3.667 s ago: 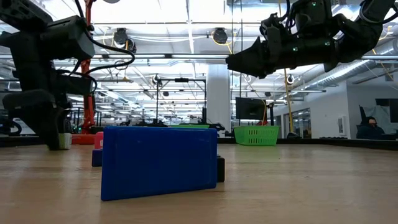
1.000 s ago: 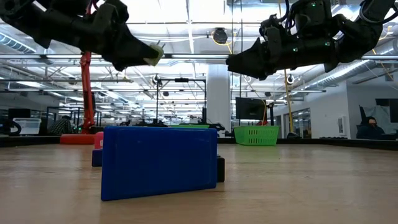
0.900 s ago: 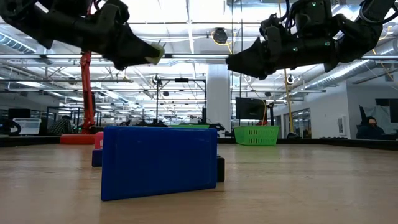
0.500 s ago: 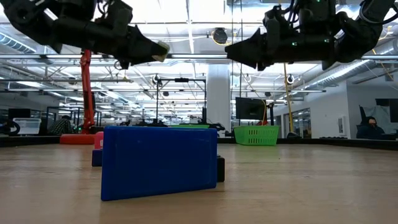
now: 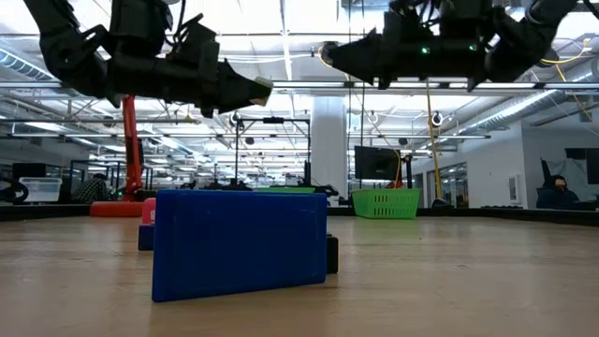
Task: Pick & Place Office items
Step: Put the green charger adapter into the right green basket
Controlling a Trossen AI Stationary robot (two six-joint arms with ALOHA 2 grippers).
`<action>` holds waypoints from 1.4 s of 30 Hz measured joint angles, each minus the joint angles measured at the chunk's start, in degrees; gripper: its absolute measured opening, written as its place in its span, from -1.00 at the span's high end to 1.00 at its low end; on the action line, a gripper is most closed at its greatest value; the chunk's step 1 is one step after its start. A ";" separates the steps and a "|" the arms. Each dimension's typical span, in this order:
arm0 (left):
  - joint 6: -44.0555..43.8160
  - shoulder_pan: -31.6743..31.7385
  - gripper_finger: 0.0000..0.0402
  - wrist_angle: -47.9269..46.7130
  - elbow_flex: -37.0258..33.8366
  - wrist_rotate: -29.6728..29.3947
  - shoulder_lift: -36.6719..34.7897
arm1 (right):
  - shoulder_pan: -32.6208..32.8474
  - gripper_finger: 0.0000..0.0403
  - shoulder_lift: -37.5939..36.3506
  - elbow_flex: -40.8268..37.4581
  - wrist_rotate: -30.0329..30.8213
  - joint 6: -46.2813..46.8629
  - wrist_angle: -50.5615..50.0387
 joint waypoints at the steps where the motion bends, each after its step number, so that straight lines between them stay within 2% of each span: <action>1: 0.55 0.17 0.34 1.05 0.02 0.67 0.00 | 0.00 0.03 0.00 1.11 -0.03 0.40 -1.74; 8: 0.77 1.51 0.29 11.04 0.23 8.64 -0.87 | 0.02 0.03 0.02 4.81 -0.06 4.43 -6.73; 11: -1.71 1.67 0.33 11.74 0.23 8.75 -0.85 | 0.02 0.03 1.10 4.88 -0.25 3.91 -5.65; 15: -4.66 1.21 0.33 11.68 0.23 8.79 -0.83 | 0.11 0.03 4.02 4.91 -5.43 4.10 -1.47; 18: -6.79 0.20 0.31 12.66 0.23 8.81 -0.83 | 0.69 0.03 7.52 4.92 -9.02 0.82 2.04; 22: -7.55 -1.70 0.30 14.10 0.26 8.85 -0.83 | 2.37 0.03 9.33 5.01 -9.04 -7.82 3.39; 32: -8.73 -4.74 0.32 14.43 0.28 6.74 -0.83 | 6.20 0.03 9.43 5.10 -8.84 -20.42 4.81; 34: -8.82 -5.40 0.30 14.49 0.28 5.91 -0.83 | 7.06 0.03 9.41 5.10 -7.63 -24.40 4.61; 39: -8.83 -6.96 0.32 14.63 0.30 3.92 -0.83 | 9.97 0.01 9.44 5.10 1.26 -34.09 4.37; 42: -9.73 -7.20 0.33 14.62 0.32 3.73 -0.83 | 11.31 -0.07 9.44 5.10 4.37 -39.66 4.37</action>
